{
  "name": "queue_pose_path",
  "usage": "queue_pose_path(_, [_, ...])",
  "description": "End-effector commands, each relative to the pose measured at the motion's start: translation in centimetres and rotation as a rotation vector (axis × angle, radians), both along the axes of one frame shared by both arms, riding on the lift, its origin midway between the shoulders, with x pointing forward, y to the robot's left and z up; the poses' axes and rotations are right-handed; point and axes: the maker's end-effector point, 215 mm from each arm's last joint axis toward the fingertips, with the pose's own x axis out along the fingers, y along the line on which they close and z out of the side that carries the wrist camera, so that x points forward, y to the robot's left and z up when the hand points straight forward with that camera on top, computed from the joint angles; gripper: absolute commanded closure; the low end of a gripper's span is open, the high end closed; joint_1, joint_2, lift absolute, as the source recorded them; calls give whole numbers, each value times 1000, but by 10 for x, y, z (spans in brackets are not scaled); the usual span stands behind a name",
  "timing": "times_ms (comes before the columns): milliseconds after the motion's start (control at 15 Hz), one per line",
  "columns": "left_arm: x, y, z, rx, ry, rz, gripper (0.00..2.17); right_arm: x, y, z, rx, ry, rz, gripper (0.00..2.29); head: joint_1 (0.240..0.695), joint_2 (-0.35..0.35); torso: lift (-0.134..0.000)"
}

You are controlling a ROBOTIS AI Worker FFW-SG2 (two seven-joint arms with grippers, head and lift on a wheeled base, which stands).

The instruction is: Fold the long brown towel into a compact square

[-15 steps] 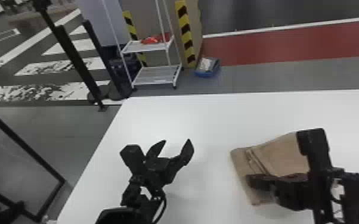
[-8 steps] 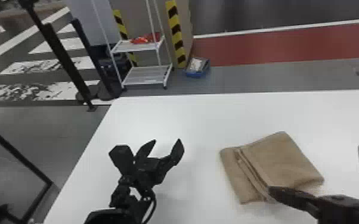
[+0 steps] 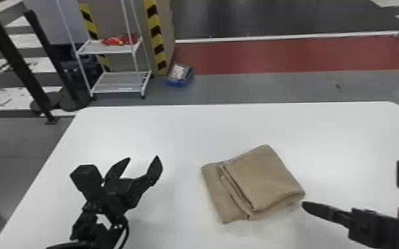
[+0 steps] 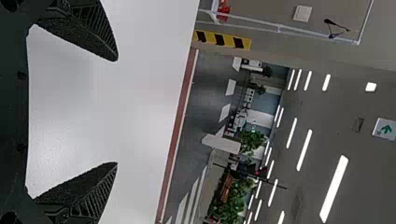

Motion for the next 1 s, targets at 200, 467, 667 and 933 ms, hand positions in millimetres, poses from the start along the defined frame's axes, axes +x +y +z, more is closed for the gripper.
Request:
queue_pose_path(200, [-6, 13, -4, 6, 5, 21, 80, 83, 39, 1, -17, -77, 53, 2020, 695, 128, -126])
queue_pose_path(467, [-6, 15, -4, 7, 7, 24, 80, 129, 74, 6, -70, -152, 88, 2020, 695, 170, -126])
queue_pose_path(667, [-7, 15, -5, 7, 8, 24, 80, 160, 87, 14, -101, -245, 94, 2020, 695, 186, -126])
queue_pose_path(933, [-7, 27, -4, 14, 7, 38, 80, 129, 76, 34, -89, -326, 59, 2020, 695, 197, -126])
